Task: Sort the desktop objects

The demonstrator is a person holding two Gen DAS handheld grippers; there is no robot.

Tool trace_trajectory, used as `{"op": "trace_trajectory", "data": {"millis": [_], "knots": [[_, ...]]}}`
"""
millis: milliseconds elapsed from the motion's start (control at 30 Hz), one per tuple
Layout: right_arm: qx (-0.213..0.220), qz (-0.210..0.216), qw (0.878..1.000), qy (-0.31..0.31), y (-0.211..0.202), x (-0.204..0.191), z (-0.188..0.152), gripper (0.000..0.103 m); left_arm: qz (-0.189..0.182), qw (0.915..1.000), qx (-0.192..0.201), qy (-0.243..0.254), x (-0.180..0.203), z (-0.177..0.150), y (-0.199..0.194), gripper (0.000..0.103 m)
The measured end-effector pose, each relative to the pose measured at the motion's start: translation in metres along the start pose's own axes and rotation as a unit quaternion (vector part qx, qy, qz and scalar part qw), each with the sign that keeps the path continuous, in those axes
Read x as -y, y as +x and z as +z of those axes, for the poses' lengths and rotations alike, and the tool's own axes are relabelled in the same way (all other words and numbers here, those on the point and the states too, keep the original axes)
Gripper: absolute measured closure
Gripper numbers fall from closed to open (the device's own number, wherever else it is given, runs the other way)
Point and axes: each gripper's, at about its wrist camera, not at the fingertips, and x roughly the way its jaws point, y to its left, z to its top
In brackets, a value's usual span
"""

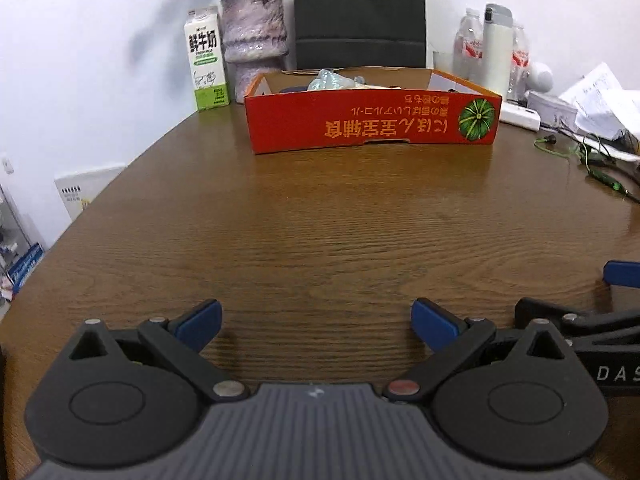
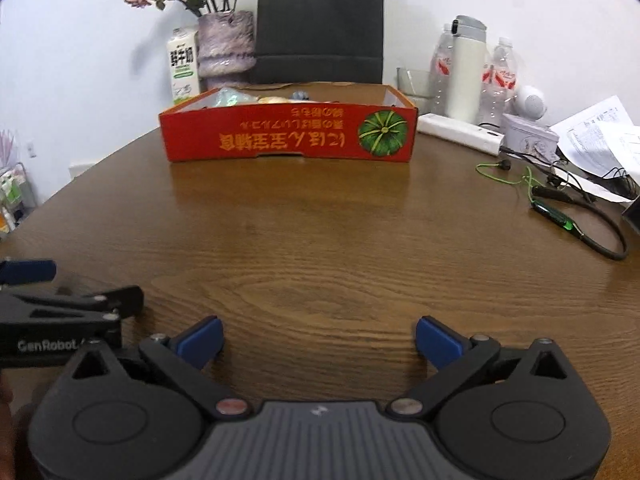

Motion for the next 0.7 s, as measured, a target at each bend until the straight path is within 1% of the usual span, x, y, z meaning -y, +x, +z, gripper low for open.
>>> {"op": "trace_trajectory", "data": {"millis": [167,233,333,700], "knots": [[-0.001,0.0,1.0,-0.001,0.001,0.001,0.0,0.0,-0.013,0.9995,-0.006,-0.029,-0.012,-0.004,-0.002,0.0],[-0.001,0.001,1.0,-0.001,0.001,0.002,0.001,0.0,-0.012,0.9996,-0.006,-0.024,-0.011,-0.004,-0.002,0.0],[-0.001,0.003,1.0,-0.004,0.001,0.002,0.0,0.0,-0.018,0.9997,-0.006,-0.018,-0.011,-0.002,0.0,0.0],[-0.001,0.002,1.0,-0.002,0.005,0.002,0.004,0.0,-0.014,0.9996,-0.007,-0.024,-0.01,0.002,0.006,0.0]]}}
